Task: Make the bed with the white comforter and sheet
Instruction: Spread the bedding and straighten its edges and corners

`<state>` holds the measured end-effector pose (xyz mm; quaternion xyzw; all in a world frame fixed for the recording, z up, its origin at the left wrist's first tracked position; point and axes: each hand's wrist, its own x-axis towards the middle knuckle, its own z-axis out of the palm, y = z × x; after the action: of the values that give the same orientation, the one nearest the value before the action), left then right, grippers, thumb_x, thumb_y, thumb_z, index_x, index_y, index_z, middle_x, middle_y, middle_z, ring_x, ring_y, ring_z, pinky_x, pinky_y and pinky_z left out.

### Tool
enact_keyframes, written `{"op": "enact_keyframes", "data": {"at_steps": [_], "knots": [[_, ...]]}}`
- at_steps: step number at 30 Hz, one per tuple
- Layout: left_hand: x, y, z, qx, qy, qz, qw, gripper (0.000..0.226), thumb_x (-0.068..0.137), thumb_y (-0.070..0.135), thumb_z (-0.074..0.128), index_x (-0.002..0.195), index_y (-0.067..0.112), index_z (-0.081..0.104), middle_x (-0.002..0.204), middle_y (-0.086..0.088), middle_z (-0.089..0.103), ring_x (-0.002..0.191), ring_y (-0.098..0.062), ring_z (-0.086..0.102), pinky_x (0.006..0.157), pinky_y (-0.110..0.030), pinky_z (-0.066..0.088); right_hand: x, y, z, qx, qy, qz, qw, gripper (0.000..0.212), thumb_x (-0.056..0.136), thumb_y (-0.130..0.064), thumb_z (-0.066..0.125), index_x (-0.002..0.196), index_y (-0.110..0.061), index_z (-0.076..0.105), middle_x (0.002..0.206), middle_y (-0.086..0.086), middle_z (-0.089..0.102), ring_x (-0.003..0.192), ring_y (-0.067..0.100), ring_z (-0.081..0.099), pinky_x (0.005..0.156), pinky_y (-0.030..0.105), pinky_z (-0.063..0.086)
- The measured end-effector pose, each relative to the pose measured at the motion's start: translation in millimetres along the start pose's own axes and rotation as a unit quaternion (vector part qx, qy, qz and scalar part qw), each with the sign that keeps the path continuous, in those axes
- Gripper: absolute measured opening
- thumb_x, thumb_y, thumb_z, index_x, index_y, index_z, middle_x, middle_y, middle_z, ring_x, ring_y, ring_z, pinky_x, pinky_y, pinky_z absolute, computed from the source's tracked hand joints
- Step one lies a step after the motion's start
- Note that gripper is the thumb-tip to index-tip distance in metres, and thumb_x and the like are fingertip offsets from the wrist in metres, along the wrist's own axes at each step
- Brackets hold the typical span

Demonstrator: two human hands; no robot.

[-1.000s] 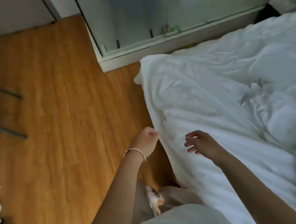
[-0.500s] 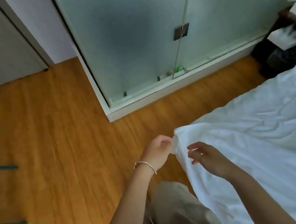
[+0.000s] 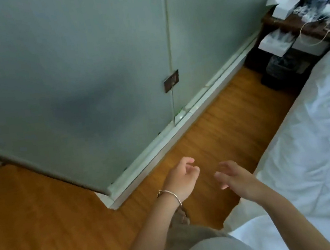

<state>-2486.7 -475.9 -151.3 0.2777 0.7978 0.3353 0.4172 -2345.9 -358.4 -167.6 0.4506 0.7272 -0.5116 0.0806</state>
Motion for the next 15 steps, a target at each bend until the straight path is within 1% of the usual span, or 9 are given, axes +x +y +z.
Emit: {"op": "enact_keyframes", "data": {"at_steps": [2, 3, 4, 6, 8, 9, 12, 14, 15], "knots": [[43.7, 19.6, -10.8, 0.011, -0.021, 0.006, 1.0, 0.034, 0.095, 0.039, 0.047, 0.128, 0.031, 0.048, 0.113, 0.011, 0.06, 0.099, -0.011, 0.062, 0.089, -0.034, 0.051, 33.5, -15.2, -19.6, 0.019, 0.03, 0.011, 0.999, 0.046, 0.098, -0.043, 0.051, 0.138, -0.022, 0.04, 0.109, -0.008, 0.061, 0.094, 0.01, 0.063, 0.085, 0.027, 0.053], [66.4, 30.5, -12.9, 0.014, -0.035, 0.014, 0.999, 0.035, 0.096, 0.039, 0.047, 0.13, 0.031, 0.046, 0.114, 0.011, 0.059, 0.099, -0.011, 0.062, 0.088, -0.033, 0.051, 48.2, -20.5, -30.1, 0.032, 0.047, 0.019, 0.998, 0.048, 0.098, -0.043, 0.051, 0.139, -0.021, 0.039, 0.106, -0.007, 0.062, 0.094, 0.011, 0.064, 0.086, 0.028, 0.052], [89.1, 42.3, -13.4, 0.017, -0.051, 0.025, 0.998, 0.037, 0.096, 0.038, 0.046, 0.133, 0.03, 0.044, 0.114, 0.011, 0.058, 0.098, -0.01, 0.062, 0.085, -0.03, 0.05, 60.4, -25.5, -41.6, 0.044, 0.065, 0.029, 0.996, 0.05, 0.098, -0.044, 0.051, 0.14, -0.021, 0.037, 0.105, -0.006, 0.062, 0.095, 0.011, 0.063, 0.084, 0.026, 0.051], [132.5, 68.7, -9.0, 0.023, -0.097, 0.04, 0.994, 0.039, 0.098, 0.037, 0.046, 0.135, 0.027, 0.041, 0.114, 0.009, 0.058, 0.095, -0.008, 0.062, 0.072, -0.019, 0.046, 79.5, -29.4, -66.0, 0.07, 0.099, 0.049, 0.991, 0.053, 0.098, -0.043, 0.05, 0.143, -0.022, 0.031, 0.107, -0.004, 0.063, 0.094, 0.009, 0.062, 0.073, 0.016, 0.046], [174.8, 97.3, -0.4, 0.039, -0.156, 0.061, 0.985, 0.04, 0.098, 0.036, 0.047, 0.136, 0.025, 0.041, 0.114, 0.009, 0.059, 0.093, -0.006, 0.063, 0.064, -0.014, 0.04, 96.6, -30.1, -90.9, 0.091, 0.136, 0.081, 0.983, 0.051, 0.099, -0.042, 0.049, 0.143, -0.023, 0.029, 0.108, -0.002, 0.062, 0.091, 0.006, 0.06, 0.064, 0.01, 0.04], [196.9, 112.8, 5.1, 0.051, -0.183, 0.076, 0.979, 0.04, 0.098, 0.037, 0.047, 0.136, 0.025, 0.041, 0.114, 0.009, 0.059, 0.093, -0.006, 0.062, 0.064, -0.013, 0.039, 106.5, -28.3, -103.3, 0.104, 0.155, 0.1, 0.977, 0.05, 0.1, -0.041, 0.048, 0.142, -0.023, 0.03, 0.109, -0.002, 0.062, 0.09, 0.006, 0.06, 0.062, 0.009, 0.04], [261.4, 161.2, 24.0, 0.086, -0.257, 0.115, 0.956, 0.044, 0.098, 0.037, 0.047, 0.139, 0.026, 0.037, 0.115, 0.007, 0.06, 0.097, -0.009, 0.06, 0.065, -0.014, 0.038, 135.7, -27.5, -138.2, 0.146, 0.216, 0.148, 0.954, 0.048, 0.1, -0.039, 0.048, 0.142, -0.021, 0.034, 0.109, -0.001, 0.062, 0.091, 0.008, 0.061, 0.065, 0.011, 0.041], [301.7, 194.7, 38.9, 0.116, -0.305, 0.144, 0.934, 0.048, 0.097, 0.037, 0.048, 0.141, 0.025, 0.033, 0.114, 0.006, 0.06, 0.099, -0.01, 0.059, 0.066, -0.015, 0.039, 153.9, -29.8, -159.4, 0.178, 0.267, 0.175, 0.931, 0.047, 0.1, -0.04, 0.048, 0.141, -0.021, 0.036, 0.109, -0.002, 0.062, 0.092, 0.007, 0.061, 0.066, 0.011, 0.041], [318.6, 212.5, 46.4, 0.136, -0.328, 0.157, 0.922, 0.05, 0.096, 0.038, 0.049, 0.142, 0.025, 0.032, 0.112, 0.007, 0.061, 0.098, -0.01, 0.06, 0.069, -0.018, 0.043, 160.1, -31.4, -170.1, 0.202, 0.296, 0.191, 0.914, 0.047, 0.1, -0.039, 0.049, 0.141, -0.022, 0.037, 0.108, -0.003, 0.062, 0.092, 0.008, 0.062, 0.067, 0.012, 0.042]]}}
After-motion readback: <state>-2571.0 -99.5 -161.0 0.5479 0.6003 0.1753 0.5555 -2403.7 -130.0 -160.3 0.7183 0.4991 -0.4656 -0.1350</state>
